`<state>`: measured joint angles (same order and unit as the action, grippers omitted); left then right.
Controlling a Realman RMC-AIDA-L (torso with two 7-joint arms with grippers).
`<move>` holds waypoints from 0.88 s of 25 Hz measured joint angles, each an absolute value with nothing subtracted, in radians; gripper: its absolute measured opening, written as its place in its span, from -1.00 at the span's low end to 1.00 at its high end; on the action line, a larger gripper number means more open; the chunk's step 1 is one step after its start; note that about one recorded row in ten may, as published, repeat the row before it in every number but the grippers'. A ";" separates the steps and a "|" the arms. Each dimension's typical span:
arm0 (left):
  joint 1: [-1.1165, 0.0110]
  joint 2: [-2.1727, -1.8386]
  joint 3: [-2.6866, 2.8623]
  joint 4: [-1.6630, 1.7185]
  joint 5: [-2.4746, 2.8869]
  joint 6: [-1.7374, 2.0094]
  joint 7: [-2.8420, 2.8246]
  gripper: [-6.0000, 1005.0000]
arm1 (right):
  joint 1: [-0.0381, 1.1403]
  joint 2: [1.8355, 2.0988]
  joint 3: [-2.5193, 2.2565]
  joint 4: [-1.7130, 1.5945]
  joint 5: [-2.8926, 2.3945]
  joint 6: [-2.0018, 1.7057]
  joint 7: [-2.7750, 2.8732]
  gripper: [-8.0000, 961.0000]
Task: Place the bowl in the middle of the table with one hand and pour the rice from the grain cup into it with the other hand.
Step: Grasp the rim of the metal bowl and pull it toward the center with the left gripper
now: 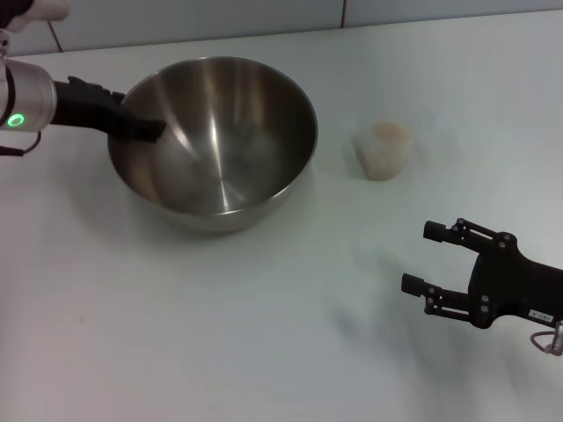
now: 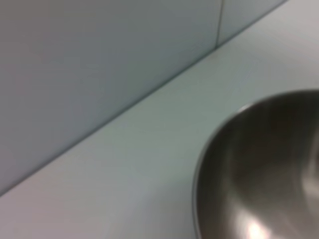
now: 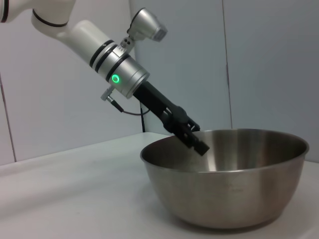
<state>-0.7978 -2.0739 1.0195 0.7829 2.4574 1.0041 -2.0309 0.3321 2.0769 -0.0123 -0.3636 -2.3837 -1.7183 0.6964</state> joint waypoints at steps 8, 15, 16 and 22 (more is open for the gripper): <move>-0.806 -2.074 1.046 0.767 2.489 0.983 -2.039 0.20 | 0.333 2.077 -0.012 -0.364 -2.384 -1.718 0.696 0.69; -0.807 -2.074 1.039 0.770 2.472 0.966 -2.053 -0.05 | 0.333 2.077 -0.012 -0.363 -2.384 -1.718 0.696 0.69; -0.807 -2.074 1.039 0.770 2.472 0.967 -2.053 -0.09 | 0.332 2.077 -0.012 -0.363 -2.384 -1.718 0.696 0.69; -0.818 -2.074 1.038 0.770 2.458 1.009 -2.051 -0.66 | 0.333 2.077 -0.012 -0.362 -2.386 -1.718 0.696 0.69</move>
